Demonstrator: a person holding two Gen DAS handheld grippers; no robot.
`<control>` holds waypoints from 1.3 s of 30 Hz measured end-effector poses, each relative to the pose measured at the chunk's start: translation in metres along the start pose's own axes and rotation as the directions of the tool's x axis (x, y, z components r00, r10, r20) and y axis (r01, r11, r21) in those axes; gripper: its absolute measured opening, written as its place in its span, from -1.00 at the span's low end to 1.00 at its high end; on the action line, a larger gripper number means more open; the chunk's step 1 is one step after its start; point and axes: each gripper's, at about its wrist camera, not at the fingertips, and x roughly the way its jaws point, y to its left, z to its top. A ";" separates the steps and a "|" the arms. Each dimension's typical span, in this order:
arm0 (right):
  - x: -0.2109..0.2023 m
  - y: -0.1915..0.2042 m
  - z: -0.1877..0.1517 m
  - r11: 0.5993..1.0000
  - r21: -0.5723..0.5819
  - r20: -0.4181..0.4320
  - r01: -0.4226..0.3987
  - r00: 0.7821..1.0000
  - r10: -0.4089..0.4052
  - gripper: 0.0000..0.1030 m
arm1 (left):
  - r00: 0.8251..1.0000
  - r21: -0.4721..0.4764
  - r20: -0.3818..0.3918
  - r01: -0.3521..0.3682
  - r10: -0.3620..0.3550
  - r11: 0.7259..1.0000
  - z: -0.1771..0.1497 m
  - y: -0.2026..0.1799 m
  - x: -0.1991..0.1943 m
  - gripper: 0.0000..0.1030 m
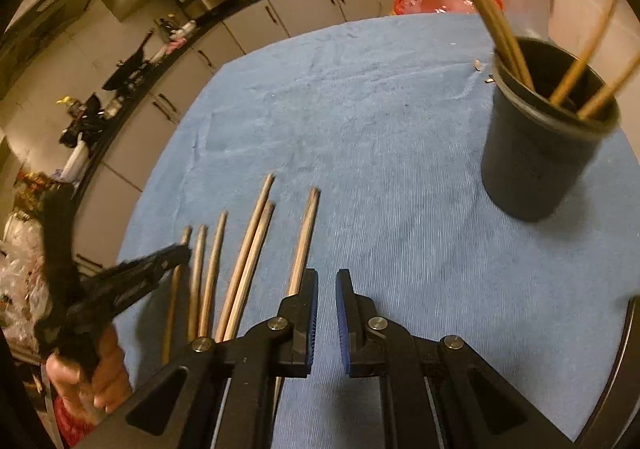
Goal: Organize utensils
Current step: 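Return to the chopsticks and close the left tool on one while the right tool grasps another, then lift the chopsticks upright with both tools and carry them over the black holder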
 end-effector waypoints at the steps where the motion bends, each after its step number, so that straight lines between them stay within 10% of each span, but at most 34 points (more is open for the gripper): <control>1: 0.007 0.002 0.009 1.000 -0.006 -0.015 0.016 1.000 -0.016 -0.79 | 1.000 0.008 0.002 0.000 0.000 1.000 -0.001 0.001 -0.002 -0.84; 11: 0.070 0.021 0.055 0.996 -0.021 -0.145 0.083 0.986 -0.085 -0.74 | 1.000 0.053 -0.016 -0.001 0.002 0.999 0.003 -0.001 -0.004 -0.81; 22: 0.073 0.044 0.049 0.991 -0.081 -0.104 0.105 0.988 -0.113 -0.84 | 1.000 0.056 0.028 -0.016 0.014 0.998 0.005 -0.008 -0.001 -0.85; 29: -0.006 0.047 0.033 0.997 -0.078 0.106 -0.004 0.994 0.012 -0.85 | 0.985 0.033 0.153 0.078 -0.082 0.996 0.008 -0.003 -0.058 -0.85; 39: -0.116 0.063 0.009 0.988 -0.142 0.384 -0.060 0.917 0.111 -0.85 | 0.937 0.056 0.318 0.133 -0.144 0.989 0.002 -0.012 -0.144 -0.85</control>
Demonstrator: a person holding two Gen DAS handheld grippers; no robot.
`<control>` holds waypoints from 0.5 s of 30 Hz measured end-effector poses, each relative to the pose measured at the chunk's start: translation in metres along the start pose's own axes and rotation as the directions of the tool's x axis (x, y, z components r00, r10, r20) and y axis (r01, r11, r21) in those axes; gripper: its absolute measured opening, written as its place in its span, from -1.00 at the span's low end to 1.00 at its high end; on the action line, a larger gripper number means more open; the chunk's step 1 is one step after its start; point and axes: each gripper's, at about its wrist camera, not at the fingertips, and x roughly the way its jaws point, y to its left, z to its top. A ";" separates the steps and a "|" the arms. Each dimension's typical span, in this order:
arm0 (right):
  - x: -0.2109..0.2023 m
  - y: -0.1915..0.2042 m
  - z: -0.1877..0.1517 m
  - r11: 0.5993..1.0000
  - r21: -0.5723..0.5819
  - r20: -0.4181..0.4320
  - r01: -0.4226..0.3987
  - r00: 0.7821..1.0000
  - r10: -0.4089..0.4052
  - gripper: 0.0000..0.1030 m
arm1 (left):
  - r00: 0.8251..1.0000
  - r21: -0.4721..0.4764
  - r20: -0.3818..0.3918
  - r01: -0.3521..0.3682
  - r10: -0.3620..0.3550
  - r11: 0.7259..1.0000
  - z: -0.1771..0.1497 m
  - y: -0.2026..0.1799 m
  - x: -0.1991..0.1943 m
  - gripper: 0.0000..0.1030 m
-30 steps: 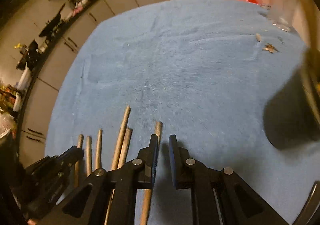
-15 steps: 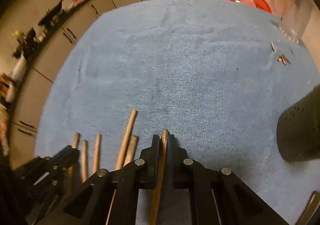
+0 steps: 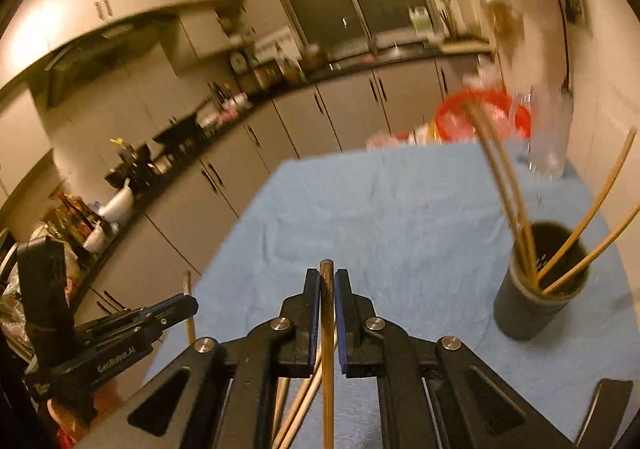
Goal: Organize utensils
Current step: 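Lift the chopsticks upright with both tools and carry them over the black holder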
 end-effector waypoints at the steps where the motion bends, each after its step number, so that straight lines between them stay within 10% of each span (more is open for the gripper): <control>1: -0.007 0.002 -0.001 1.000 -0.008 0.014 -0.003 1.000 0.003 -0.85 | 1.000 0.002 0.009 0.001 -0.001 1.000 0.001 -0.002 -0.004 -0.85; 15: -0.043 0.003 -0.001 1.000 -0.009 0.103 -0.019 0.994 0.020 -0.85 | 0.997 0.025 0.077 0.004 -0.006 1.000 0.008 -0.021 -0.036 -0.85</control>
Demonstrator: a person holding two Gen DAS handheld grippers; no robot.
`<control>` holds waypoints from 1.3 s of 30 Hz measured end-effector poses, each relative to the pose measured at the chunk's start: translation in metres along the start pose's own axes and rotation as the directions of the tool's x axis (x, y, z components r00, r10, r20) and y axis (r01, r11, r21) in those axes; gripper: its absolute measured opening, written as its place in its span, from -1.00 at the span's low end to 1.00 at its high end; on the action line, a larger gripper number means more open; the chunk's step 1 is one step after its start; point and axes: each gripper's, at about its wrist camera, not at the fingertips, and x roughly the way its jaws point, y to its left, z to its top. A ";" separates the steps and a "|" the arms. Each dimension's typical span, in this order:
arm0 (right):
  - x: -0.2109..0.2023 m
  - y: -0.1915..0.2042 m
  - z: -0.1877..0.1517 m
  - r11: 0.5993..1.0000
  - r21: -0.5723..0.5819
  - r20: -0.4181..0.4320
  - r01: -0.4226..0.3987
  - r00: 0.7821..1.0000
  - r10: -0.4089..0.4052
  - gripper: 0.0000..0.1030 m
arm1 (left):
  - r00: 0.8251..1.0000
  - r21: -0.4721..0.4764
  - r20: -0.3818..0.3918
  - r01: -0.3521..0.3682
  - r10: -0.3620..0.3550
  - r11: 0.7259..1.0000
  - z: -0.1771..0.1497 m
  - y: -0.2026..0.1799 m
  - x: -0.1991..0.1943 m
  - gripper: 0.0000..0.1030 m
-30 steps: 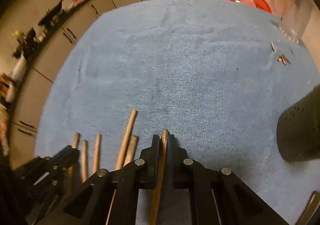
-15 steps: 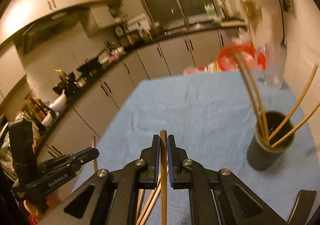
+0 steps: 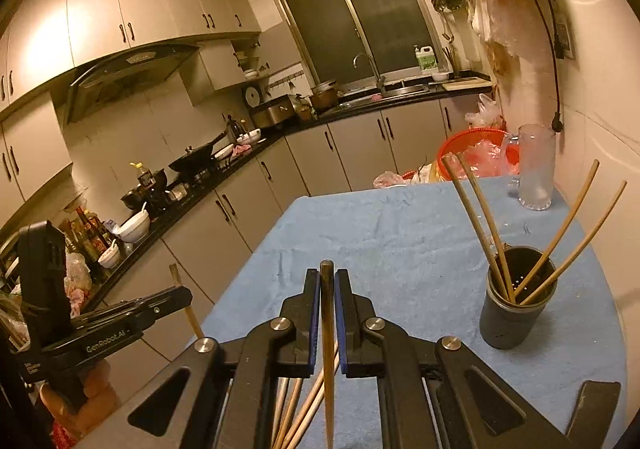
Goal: Organize utensils
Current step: 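Lift the chopsticks upright with both tools and carry them over the black holder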
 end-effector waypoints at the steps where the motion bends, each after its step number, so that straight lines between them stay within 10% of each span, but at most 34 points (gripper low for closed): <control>1: -0.001 0.000 0.001 1.000 0.000 0.001 0.001 1.000 -0.001 -0.85 | 1.000 0.001 0.002 -0.001 0.001 1.000 0.000 -0.001 0.000 -0.85; 39: -0.049 -0.025 0.010 0.999 0.050 0.090 0.000 0.996 -0.004 -0.85 | 0.999 0.062 0.024 0.021 -0.023 0.998 0.014 -0.030 -0.014 -0.85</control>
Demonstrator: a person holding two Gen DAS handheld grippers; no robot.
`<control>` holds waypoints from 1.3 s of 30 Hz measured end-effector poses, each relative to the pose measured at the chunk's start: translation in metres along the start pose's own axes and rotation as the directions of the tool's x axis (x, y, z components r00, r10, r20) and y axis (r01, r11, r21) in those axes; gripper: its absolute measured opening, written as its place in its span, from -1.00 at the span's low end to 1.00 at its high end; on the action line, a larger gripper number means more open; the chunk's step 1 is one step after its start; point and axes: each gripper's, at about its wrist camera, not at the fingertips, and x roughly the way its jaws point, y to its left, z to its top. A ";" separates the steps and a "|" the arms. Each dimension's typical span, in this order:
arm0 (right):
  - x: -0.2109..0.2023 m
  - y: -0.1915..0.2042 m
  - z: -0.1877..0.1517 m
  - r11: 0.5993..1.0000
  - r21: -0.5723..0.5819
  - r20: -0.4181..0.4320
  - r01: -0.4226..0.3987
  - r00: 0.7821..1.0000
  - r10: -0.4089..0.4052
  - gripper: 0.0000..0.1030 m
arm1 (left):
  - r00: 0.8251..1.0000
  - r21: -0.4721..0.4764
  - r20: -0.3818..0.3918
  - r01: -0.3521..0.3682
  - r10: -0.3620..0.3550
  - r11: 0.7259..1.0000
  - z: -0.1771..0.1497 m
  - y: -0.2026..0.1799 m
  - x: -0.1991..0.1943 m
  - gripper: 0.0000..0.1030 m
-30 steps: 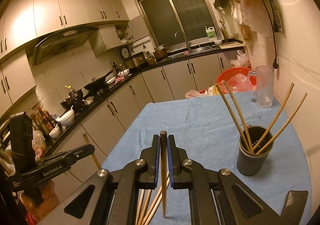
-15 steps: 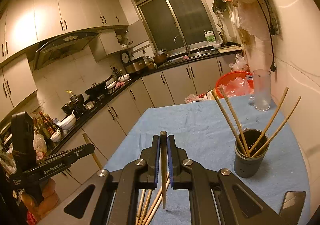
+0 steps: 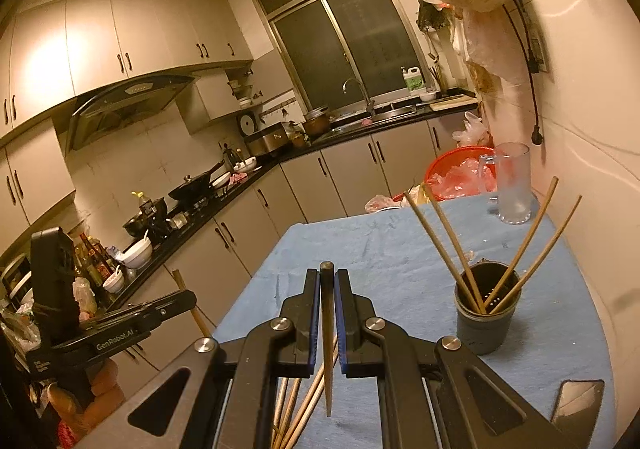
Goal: Organize utensils
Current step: 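Lift the chopsticks upright with both tools and carry them over the black holder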
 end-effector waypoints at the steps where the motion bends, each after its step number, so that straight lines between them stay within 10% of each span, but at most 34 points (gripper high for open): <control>1: -0.002 -0.002 0.000 1.000 0.003 0.004 0.002 1.000 -0.002 -0.85 | 1.000 0.002 0.001 0.001 -0.001 1.000 0.001 -0.001 0.000 -0.85; 39: -0.064 -0.071 0.021 0.992 0.116 0.115 0.044 0.992 -0.057 -0.85 | 0.998 0.171 -0.039 0.064 -0.058 0.983 0.020 -0.104 0.020 -0.85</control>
